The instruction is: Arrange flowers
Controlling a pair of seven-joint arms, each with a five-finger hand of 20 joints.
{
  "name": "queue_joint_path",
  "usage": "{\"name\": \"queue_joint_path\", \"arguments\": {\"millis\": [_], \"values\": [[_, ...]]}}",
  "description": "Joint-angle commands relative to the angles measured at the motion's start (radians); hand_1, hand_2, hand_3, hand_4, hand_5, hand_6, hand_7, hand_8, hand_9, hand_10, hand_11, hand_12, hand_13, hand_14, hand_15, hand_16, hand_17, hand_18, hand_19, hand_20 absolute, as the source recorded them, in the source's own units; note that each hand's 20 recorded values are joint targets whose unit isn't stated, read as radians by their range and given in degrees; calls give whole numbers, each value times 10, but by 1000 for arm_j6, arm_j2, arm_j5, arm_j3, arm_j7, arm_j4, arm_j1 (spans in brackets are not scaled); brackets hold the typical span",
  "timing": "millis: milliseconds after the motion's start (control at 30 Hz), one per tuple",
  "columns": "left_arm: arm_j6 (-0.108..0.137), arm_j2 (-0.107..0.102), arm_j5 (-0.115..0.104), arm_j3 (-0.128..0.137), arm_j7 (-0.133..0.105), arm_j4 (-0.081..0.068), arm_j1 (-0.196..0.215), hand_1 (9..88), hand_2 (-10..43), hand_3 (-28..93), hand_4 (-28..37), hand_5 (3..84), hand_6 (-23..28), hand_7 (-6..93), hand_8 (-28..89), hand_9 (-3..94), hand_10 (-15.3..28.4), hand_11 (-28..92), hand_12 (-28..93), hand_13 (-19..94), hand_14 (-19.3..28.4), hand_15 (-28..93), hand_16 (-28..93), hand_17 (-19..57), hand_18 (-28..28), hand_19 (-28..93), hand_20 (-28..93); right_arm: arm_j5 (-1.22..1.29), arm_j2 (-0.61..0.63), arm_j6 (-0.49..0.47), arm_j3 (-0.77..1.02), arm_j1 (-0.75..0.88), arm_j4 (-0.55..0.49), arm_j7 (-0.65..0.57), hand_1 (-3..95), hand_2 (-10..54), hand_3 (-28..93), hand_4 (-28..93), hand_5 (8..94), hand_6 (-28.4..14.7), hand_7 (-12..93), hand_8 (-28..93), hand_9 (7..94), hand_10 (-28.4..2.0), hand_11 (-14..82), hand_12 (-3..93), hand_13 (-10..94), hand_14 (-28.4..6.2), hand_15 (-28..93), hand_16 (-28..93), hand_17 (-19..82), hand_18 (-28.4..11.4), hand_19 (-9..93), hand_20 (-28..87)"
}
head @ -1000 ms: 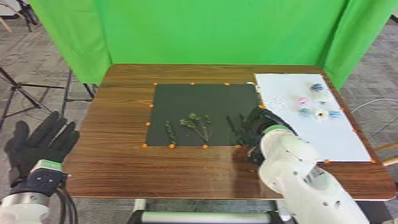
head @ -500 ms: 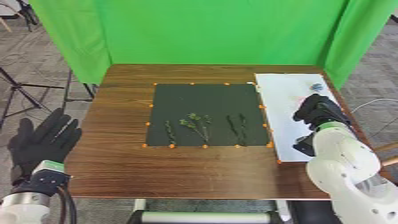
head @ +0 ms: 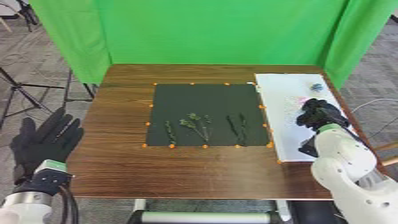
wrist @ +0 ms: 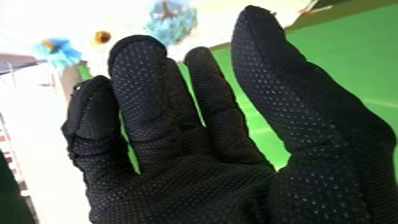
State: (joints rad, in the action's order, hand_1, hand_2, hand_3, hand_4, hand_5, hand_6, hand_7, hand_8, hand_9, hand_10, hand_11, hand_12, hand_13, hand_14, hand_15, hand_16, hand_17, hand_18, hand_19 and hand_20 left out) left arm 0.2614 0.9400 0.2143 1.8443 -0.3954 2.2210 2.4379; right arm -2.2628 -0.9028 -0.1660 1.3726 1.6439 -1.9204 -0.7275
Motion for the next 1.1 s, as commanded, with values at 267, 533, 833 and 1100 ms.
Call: {"name": "queue_joint_path", "arguments": {"millis": [267, 533, 833, 1100], "values": [[1, 8, -9, -13, 5, 4, 7, 251, 134, 699, -283, 355, 69, 164, -105, 274, 134, 217, 85, 176, 126, 316, -100, -20, 106, 259, 78, 49, 38, -51, -115, -206, 193, -5, 458, -95, 805, -283, 430, -77, 195, -124, 422, -143, 137, 98, 622, -109, 661, 280, 333, -243, 863, 350], [9, 11, -13, -14, 8, 2, 8, 252, 134, 700, -283, 355, 69, 165, -106, 273, 133, 218, 84, 175, 125, 316, -100, -20, 105, 257, 78, 82, 21, -84, -149, -222, 243, -37, 500, -95, 786, -283, 436, -70, 213, -130, 428, -139, 156, 92, 627, -97, 658, 309, 339, -242, 867, 351], [8, 13, -11, -15, 11, 2, 4, 252, 134, 700, -283, 355, 70, 166, -106, 273, 133, 218, 84, 175, 126, 315, -100, -19, 105, 257, 78, 32, 17, -4, -181, -192, 256, -50, 629, -95, 704, -283, 568, -23, 298, -148, 669, -116, 164, 263, 669, -40, 561, 373, 361, -218, 843, 347], [8, 9, -13, -10, 14, -1, -2, 251, 133, 701, -283, 355, 70, 166, -106, 273, 134, 218, 83, 175, 128, 318, -99, -19, 105, 257, 79, -37, 24, 101, -195, -156, 212, -41, 635, -95, 690, -282, 687, 0, 432, 78, 836, -88, 161, 468, 743, -40, 502, 424, 387, -230, 856, 382]]}}
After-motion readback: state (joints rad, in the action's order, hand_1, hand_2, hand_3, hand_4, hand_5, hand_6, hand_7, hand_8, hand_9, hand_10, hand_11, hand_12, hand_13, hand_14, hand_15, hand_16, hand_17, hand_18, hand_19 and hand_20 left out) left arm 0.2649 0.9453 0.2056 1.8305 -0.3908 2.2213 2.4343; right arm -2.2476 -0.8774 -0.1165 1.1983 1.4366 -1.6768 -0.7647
